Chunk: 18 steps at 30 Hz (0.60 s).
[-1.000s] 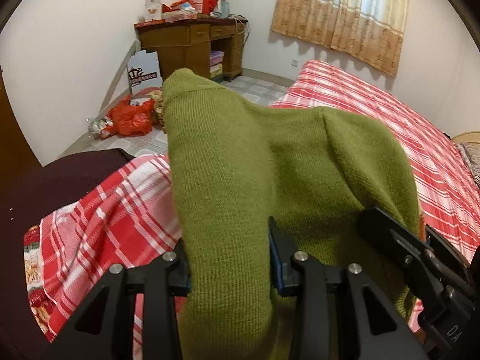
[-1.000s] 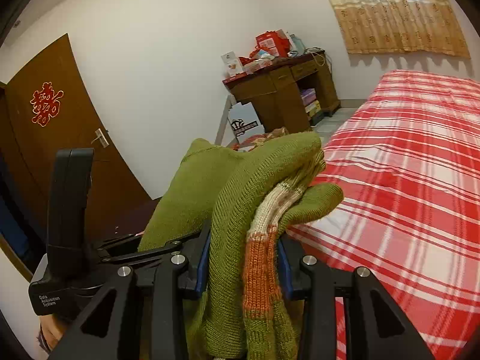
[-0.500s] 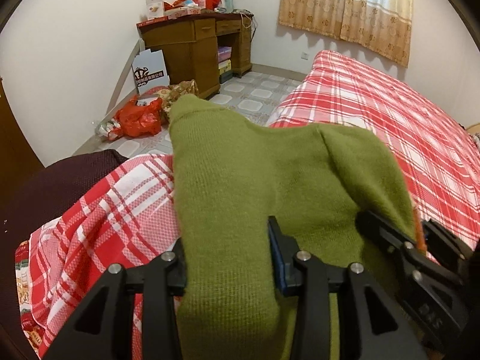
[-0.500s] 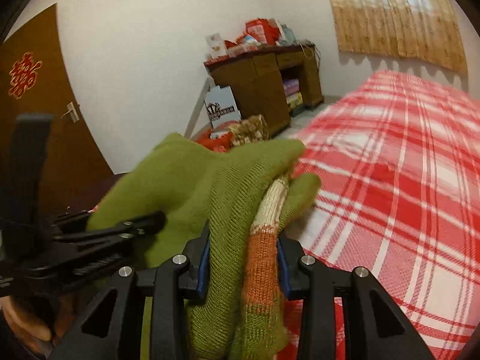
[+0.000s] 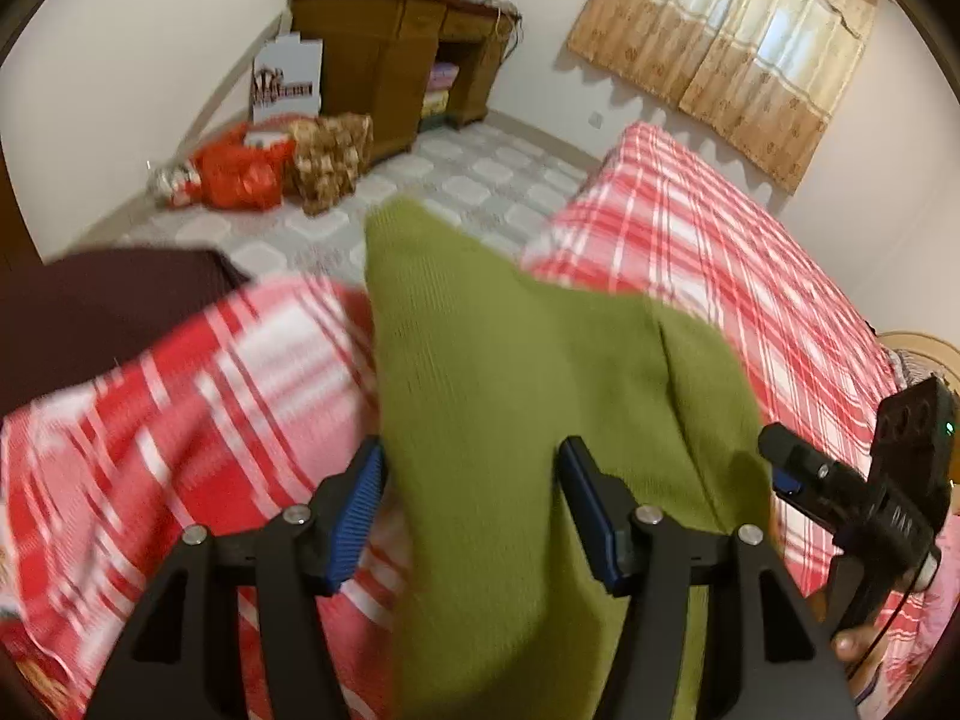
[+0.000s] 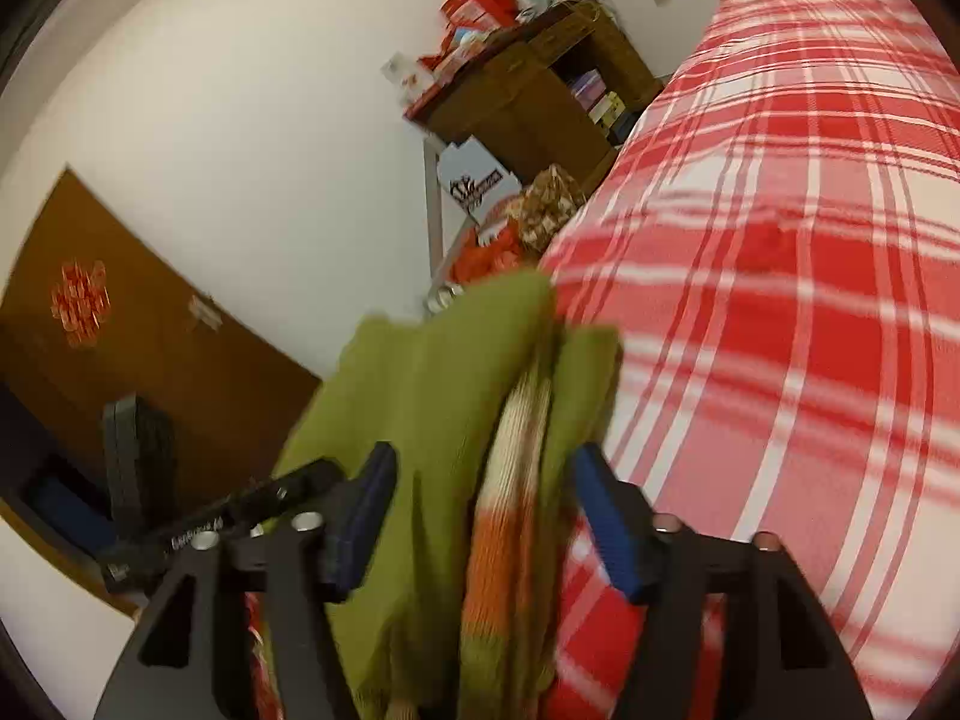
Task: Fold small clothes
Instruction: 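Lift the folded bundle with the right tool while the left tool grips its other side, then lower the bundle onto the bedspread and open both tools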
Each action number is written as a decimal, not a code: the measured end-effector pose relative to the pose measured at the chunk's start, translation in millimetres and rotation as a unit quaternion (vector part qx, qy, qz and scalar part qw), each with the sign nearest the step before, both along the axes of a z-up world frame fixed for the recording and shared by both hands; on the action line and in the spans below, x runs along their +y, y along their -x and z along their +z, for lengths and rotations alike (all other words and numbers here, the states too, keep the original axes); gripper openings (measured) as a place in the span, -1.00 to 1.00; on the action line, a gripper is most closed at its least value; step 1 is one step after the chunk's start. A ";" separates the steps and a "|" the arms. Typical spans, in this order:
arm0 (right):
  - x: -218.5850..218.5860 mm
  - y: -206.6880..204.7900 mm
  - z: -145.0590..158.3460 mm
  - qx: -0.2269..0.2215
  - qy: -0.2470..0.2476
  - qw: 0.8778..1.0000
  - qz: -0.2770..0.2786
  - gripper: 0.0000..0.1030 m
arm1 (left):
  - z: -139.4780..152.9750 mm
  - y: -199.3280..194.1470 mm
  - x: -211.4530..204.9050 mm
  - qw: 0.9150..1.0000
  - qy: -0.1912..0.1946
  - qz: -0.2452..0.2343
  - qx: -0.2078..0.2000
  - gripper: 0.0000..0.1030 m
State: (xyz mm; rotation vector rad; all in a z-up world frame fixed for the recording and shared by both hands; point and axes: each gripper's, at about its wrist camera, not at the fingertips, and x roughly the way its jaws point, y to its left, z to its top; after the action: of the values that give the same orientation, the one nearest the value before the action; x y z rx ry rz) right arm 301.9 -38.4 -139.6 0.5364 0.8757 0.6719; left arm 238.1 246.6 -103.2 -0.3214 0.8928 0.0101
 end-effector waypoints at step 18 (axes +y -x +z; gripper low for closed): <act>71.2 -48.8 -3.8 -0.098 0.208 0.973 0.010 -0.41 | -28.2 -26.3 -28.0 0.993 -0.113 0.034 0.022 0.37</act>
State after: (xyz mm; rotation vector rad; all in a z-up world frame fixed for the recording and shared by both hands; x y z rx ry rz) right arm 350.7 32.8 -143.3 0.0821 0.8076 0.5292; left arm 264.3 218.6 -131.4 -0.1410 0.9140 0.1807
